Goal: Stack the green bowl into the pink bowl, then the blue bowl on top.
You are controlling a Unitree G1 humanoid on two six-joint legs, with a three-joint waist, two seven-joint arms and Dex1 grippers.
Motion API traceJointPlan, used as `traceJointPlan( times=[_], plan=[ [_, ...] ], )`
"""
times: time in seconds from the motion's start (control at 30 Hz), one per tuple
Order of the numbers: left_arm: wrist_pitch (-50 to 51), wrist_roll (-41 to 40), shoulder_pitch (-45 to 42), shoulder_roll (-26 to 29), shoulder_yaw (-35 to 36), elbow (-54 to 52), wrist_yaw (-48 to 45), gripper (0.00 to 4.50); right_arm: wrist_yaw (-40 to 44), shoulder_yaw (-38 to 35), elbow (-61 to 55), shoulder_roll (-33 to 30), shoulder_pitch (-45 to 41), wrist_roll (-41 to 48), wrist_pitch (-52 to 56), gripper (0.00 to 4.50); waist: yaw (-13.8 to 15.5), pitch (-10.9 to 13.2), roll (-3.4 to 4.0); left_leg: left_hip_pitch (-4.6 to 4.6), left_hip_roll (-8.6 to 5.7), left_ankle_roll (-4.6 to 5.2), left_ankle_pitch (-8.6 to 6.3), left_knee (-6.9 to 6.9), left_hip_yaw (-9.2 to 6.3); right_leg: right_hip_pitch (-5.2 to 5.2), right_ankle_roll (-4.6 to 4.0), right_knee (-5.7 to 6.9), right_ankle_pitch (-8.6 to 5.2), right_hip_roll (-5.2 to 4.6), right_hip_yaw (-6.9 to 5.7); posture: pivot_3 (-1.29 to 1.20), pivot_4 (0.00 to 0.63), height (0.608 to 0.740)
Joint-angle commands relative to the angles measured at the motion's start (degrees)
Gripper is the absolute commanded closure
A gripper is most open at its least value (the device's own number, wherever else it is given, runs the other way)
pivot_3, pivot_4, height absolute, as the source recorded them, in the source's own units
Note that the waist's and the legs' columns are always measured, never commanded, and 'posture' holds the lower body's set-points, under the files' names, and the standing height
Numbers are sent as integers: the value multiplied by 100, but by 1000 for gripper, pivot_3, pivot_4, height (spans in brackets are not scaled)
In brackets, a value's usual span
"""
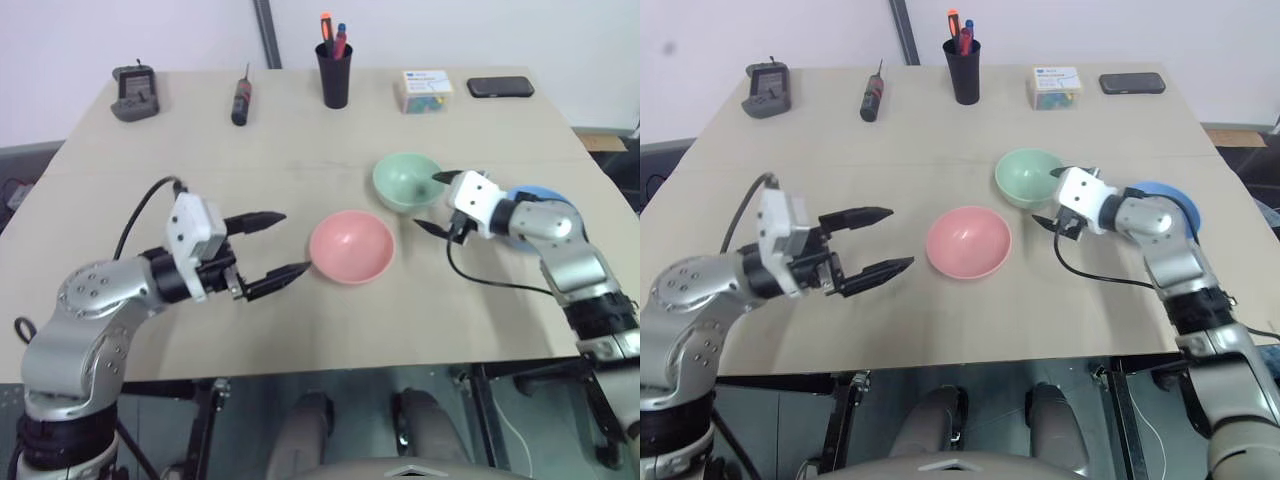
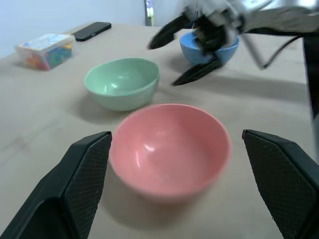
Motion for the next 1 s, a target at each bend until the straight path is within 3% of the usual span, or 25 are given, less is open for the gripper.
traceJointPlan(
  times=[0.03,0.2,0.37,0.57,0.77,0.87,0.97,1.0],
  plan=[
    [-34,-456,350,-31,401,-486,220,71,65,269,1178,102,-570,-487,-877,0,19,0,-3,-3,-4,0,0,0,-2,0,0,-1,0,-5,-3,0,150,740],
    [-68,-817,868,37,736,-629,349,0,129,467,2388,273,-1042,-811,-1562,2131,5,1,-1,-3,-5,-2,1,-4,-6,-1,-1,-3,0,-5,-6,0,150,740],
    [-139,-946,1071,68,747,-697,518,0,234,399,2862,338,-1265,-875,-1882,4462,-22,1,0,2,-4,-1,1,-7,-5,-1,-1,0,0,-3,-1,0,150,740],
    [-264,-912,1045,45,640,-601,656,0,453,147,2375,223,-1235,-590,-1862,4491,-22,2,2,3,-3,-1,0,-7,-5,-2,-1,1,0,0,-1,0,150,740],
    [-492,-719,1099,42,559,-306,610,0,1983,-156,-1477,-131,-332,1444,281,4491,-8,5,8,-7,1,-1,0,-14,-14,-5,-2,-7,0,-2,-5,0,150,740],
    [-612,-633,1062,76,482,-127,548,0,1978,49,-2865,-195,45,1645,1240,4491,2,4,6,-4,6,0,-1,-19,-16,-6,-2,-8,-1,-2,-7,0,150,740],
    [-672,-613,937,125,411,22,525,0,1831,421,-3371,-84,300,1356,1684,4491,0,2,4,-2,4,0,-1,-19,-16,-5,-2,-7,-1,-2,-8,0,150,740],
    [-688,-606,901,138,386,61,517,0,1764,538,-3413,-32,373,1260,1769,4126,8,1,2,0,2,0,-1,-15,-14,-3,-1,-5,0,-2,-8,0,150,740]
  ],
)
